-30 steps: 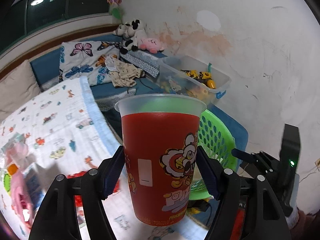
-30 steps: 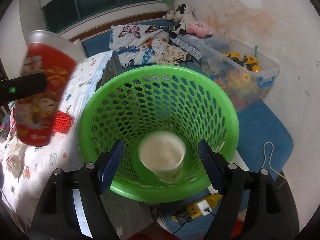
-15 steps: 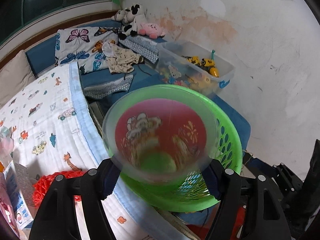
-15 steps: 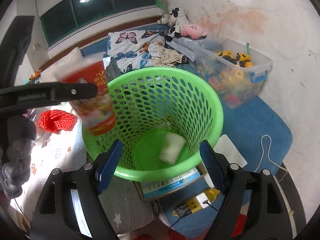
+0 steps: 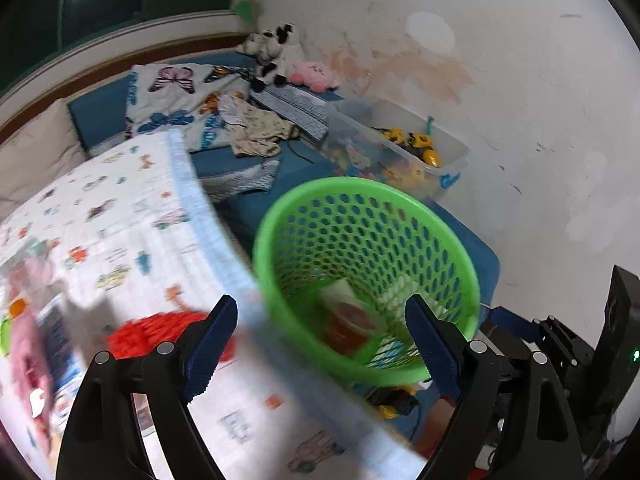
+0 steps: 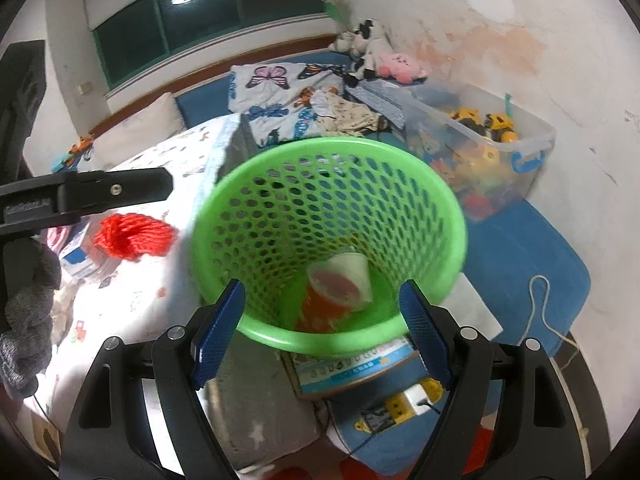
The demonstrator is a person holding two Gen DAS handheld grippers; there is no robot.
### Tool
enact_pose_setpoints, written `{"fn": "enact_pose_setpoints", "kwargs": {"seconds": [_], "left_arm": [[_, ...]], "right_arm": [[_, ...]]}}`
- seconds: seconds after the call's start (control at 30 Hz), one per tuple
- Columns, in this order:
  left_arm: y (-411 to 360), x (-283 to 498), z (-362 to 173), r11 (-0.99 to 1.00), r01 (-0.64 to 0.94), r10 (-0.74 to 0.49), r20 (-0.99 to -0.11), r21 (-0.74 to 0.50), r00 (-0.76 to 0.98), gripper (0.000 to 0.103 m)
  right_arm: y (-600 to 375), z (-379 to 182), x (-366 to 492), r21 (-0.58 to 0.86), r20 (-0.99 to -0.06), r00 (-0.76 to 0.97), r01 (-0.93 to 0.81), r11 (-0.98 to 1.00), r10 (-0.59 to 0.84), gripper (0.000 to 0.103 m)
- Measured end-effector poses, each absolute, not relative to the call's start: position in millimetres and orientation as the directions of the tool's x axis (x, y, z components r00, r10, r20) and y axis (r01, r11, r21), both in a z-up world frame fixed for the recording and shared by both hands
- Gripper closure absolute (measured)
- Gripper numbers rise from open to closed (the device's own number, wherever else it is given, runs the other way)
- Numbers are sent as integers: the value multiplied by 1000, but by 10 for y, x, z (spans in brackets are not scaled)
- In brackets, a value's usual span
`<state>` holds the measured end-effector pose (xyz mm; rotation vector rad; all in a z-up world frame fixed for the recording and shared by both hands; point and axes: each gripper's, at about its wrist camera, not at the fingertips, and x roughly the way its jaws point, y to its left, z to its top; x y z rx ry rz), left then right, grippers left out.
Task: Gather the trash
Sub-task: 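Grasp the red mesh net with the right tool while the left grasps the wrapper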
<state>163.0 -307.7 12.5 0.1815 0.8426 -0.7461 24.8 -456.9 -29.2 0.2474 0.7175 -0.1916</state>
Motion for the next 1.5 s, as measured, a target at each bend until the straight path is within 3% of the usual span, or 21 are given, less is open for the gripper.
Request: {"fn": "enact_pose_setpoints", "kwargs": {"seconds": [0.3, 0.9, 1.5], "left_arm": [[-2274, 1539, 274, 824, 561, -443, -706, -78, 553, 20], [-858, 1355, 184, 936, 335, -311, -701, -108, 642, 20], [-302, 998, -284, 939, 324, -297, -752, -118, 589, 20]], "right_arm": [[-4106, -196, 546, 145, -660, 751, 126, 981, 1, 24], [-3302, -271, 1300, 113, -688, 698, -169, 979, 200, 18], [-2953, -631, 1998, 51, -732, 640, -290, 956, 233, 18]]}}
